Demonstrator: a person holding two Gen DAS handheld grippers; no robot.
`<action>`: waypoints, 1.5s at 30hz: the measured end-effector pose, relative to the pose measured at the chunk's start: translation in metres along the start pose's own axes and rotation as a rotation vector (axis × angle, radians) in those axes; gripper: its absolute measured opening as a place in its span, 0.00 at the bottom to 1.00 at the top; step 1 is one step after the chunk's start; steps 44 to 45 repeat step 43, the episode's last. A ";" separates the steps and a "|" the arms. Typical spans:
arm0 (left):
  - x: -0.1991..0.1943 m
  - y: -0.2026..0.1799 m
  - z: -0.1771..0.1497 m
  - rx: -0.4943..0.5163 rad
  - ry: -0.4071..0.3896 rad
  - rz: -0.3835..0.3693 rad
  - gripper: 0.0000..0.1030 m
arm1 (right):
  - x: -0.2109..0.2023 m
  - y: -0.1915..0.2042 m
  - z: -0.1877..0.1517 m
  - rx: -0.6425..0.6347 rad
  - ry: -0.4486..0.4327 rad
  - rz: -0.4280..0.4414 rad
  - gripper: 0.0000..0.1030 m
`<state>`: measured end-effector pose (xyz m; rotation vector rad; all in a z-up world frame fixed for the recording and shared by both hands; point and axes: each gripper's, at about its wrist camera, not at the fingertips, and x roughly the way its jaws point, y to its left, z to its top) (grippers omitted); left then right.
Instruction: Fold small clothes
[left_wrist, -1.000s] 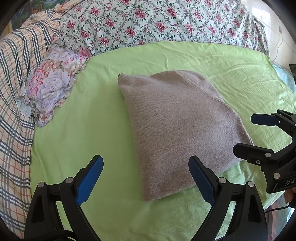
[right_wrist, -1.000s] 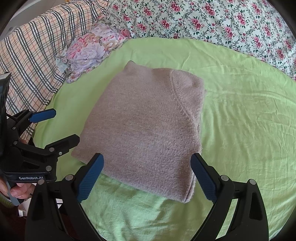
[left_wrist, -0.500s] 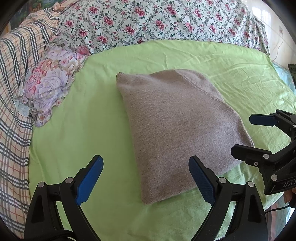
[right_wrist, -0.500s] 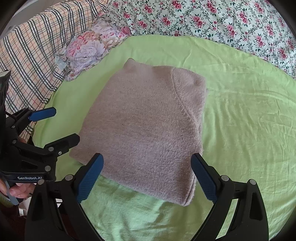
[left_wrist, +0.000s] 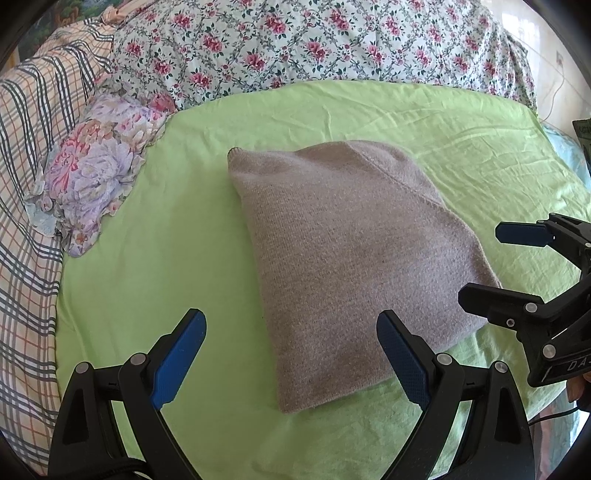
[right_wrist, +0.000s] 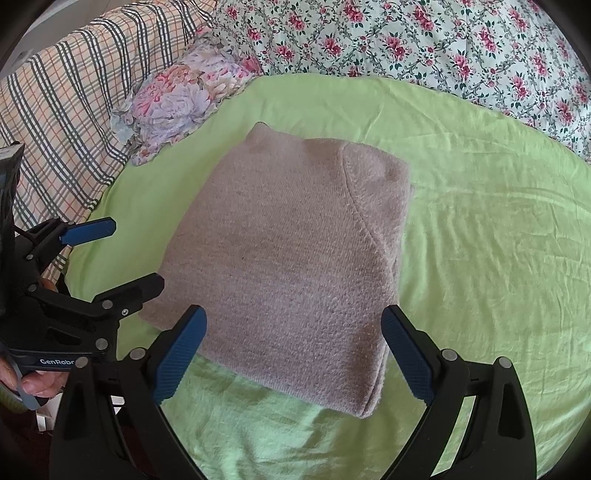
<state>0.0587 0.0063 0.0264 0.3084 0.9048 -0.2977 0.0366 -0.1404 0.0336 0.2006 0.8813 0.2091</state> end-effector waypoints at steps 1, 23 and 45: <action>0.000 0.000 0.000 -0.001 0.000 0.001 0.91 | 0.000 0.000 0.001 0.001 0.002 -0.002 0.93; -0.004 0.000 0.010 -0.013 -0.035 0.020 0.91 | 0.003 -0.019 0.009 0.028 -0.011 -0.008 0.93; 0.016 0.001 0.017 -0.037 -0.001 -0.021 0.91 | 0.021 -0.023 0.014 0.076 -0.002 0.018 0.93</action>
